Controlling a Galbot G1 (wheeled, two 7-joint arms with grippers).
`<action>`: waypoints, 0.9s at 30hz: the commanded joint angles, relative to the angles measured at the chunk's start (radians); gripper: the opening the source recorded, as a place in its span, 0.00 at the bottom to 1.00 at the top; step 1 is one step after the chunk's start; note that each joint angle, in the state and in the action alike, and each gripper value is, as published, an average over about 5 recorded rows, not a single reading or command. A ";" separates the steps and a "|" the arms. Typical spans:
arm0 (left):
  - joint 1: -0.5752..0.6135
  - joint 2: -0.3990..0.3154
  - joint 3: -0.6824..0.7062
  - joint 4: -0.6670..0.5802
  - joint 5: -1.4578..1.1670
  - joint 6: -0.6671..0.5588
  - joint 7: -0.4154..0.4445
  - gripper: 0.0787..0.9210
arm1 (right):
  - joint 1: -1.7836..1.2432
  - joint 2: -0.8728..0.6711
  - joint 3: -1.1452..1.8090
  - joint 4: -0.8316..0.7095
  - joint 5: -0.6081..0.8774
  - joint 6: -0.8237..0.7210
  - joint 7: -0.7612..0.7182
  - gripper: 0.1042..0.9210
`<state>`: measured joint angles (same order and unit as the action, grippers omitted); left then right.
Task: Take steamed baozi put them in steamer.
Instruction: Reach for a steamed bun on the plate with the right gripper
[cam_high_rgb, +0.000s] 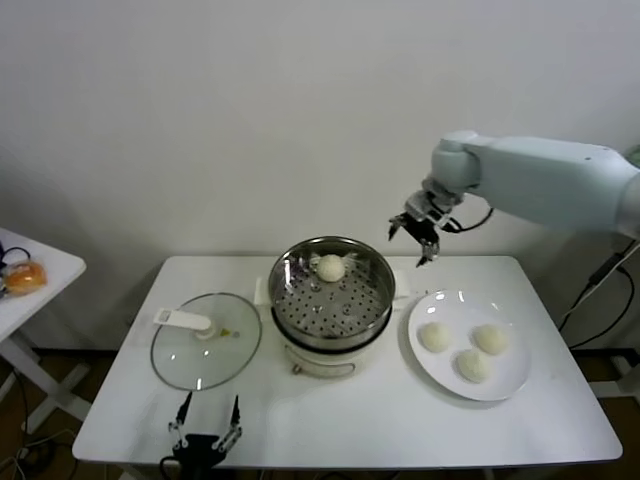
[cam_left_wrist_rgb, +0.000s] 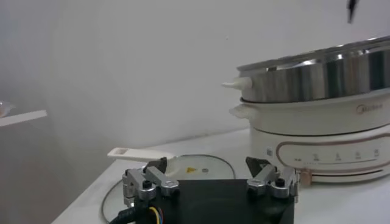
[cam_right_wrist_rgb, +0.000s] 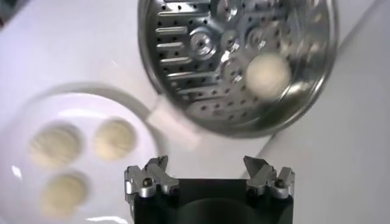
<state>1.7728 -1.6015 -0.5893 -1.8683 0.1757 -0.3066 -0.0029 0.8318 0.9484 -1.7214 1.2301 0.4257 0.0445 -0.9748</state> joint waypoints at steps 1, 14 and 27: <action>0.000 0.001 0.000 0.003 0.000 -0.001 0.001 0.88 | 0.007 -0.198 -0.081 0.182 0.119 -0.282 0.029 0.88; 0.004 0.001 -0.005 0.013 0.006 0.005 0.000 0.88 | -0.302 -0.244 0.144 0.112 -0.011 -0.380 0.072 0.88; 0.010 0.002 -0.013 0.018 0.012 0.006 -0.001 0.88 | -0.485 -0.164 0.296 -0.020 -0.102 -0.366 0.071 0.88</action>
<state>1.7820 -1.6002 -0.6028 -1.8507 0.1865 -0.3007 -0.0040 0.4552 0.7793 -1.5046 1.2546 0.3566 -0.2928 -0.9082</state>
